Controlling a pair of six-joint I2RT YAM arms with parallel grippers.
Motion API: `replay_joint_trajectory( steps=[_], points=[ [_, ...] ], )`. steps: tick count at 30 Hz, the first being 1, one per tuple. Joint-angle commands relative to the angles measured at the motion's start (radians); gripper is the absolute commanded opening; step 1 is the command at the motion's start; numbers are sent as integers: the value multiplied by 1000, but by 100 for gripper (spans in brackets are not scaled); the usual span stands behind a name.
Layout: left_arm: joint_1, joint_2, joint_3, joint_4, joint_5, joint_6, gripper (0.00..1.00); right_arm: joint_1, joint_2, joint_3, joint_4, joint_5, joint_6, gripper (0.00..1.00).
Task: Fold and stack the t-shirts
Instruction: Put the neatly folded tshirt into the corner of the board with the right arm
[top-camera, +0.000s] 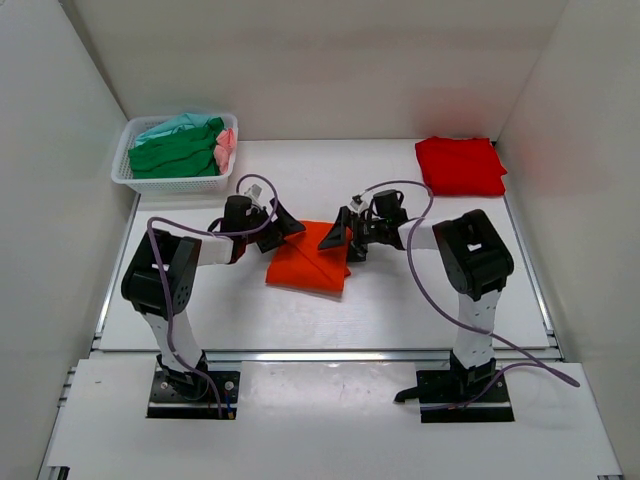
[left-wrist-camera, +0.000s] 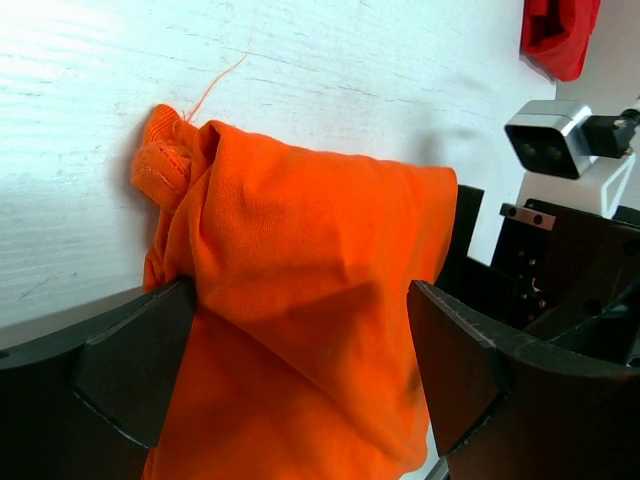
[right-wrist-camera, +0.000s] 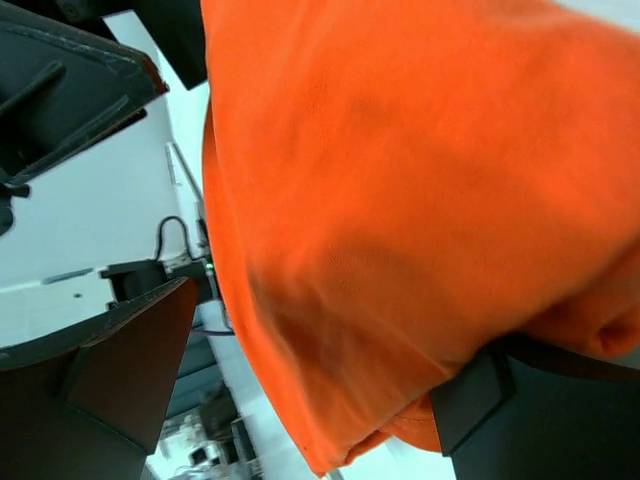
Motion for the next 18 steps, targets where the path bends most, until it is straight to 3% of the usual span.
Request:
replay_joint_trajectory(
  steps=[1, 4, 5, 6, 8, 9, 12, 16, 18],
  points=[
    [-10, -25, -64, -123, -72, 12, 99, 33, 45, -12, 117, 10, 114, 86],
    [-14, -67, -83, -132, -86, 15, 99, 36, 83, 32, 147, 15, 142, 76],
    [-17, -65, -100, -129, -84, 11, 99, 38, 109, 66, 141, 12, 135, 67],
    [-17, -74, -101, -130, -78, 11, 99, 38, 111, 83, 125, 7, 127, 56],
    [-1, -85, -126, -117, -60, 8, 98, 41, 143, 150, 89, -2, 112, 6],
    [9, -97, -129, -118, -41, 6, 98, 38, 147, 158, 61, -10, 93, 0],
    [44, -159, -138, -130, -12, 14, 99, 16, 116, 220, -103, 18, -80, 1],
    [85, -277, -117, -205, -15, 60, 99, -45, 49, 356, -474, 184, -470, 0],
    [93, -326, -110, -232, -35, 77, 99, -88, 4, 387, -549, 258, -578, 0]
  ],
)
